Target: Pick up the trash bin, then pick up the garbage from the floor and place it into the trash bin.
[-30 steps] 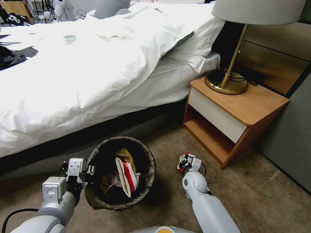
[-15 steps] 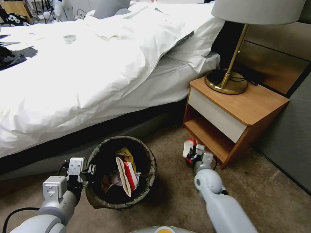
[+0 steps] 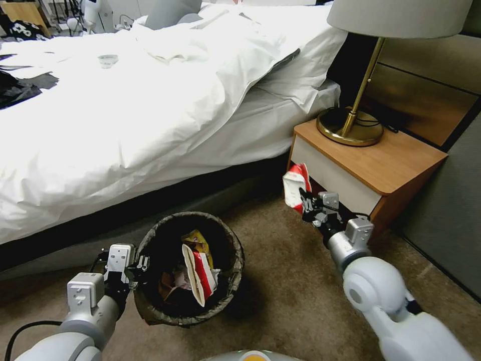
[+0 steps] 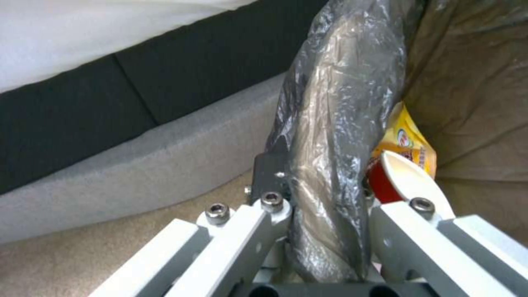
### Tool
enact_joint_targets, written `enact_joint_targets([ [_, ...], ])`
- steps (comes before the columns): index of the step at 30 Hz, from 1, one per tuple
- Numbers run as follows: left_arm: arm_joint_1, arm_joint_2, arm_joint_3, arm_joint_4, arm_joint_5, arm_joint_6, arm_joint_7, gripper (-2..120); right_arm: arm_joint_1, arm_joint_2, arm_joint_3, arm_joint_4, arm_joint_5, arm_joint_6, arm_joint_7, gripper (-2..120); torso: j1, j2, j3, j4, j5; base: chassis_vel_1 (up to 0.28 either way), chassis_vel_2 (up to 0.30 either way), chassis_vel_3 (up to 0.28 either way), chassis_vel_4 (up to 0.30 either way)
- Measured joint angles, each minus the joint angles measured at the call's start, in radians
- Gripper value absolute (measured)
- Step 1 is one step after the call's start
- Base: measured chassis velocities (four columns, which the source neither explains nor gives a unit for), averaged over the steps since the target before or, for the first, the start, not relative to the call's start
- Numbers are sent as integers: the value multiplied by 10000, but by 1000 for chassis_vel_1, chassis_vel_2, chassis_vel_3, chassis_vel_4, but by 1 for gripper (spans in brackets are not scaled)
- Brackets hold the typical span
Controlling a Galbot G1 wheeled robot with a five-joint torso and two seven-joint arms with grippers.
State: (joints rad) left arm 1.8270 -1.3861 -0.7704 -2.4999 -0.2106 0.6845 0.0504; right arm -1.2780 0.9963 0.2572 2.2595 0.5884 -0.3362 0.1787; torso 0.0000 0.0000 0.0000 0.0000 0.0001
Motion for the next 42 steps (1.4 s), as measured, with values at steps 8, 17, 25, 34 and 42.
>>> enact_joint_targets([
  [8, -12, -1, 102, 0, 19, 15, -5, 3, 712, -671, -845, 387, 250, 582, -1581, 0, 0, 0, 0, -1, -1, 0, 0, 0, 0],
  [17, -43, -8, 124, 0, 44, 47, -10, 3, 1762, -838, -2417, 325, 877, 898, -1919, 0, 0, 0, 0, 1, -1, 0, 0, 0, 0],
  [25, -34, -39, 106, 0, 59, 70, -13, 3, 2628, -1002, -4124, 257, 852, 691, -2021, 0, 0, 0, 0, 0, -2, 0, 0, 0, 0],
  [34, -65, -50, 89, 0, 60, 79, -14, 3, 2732, -1470, -4878, 305, 562, 575, -1927, 0, 0, 0, 0, 0, -2, 0, 0, 0, 0],
  [42, -105, -20, 86, 0, 43, 85, -13, 3, 2508, -1706, -5035, 420, 232, 176, -2040, 18, 0, 0, 0, -1, -1, 0, 0, 0, 0],
])
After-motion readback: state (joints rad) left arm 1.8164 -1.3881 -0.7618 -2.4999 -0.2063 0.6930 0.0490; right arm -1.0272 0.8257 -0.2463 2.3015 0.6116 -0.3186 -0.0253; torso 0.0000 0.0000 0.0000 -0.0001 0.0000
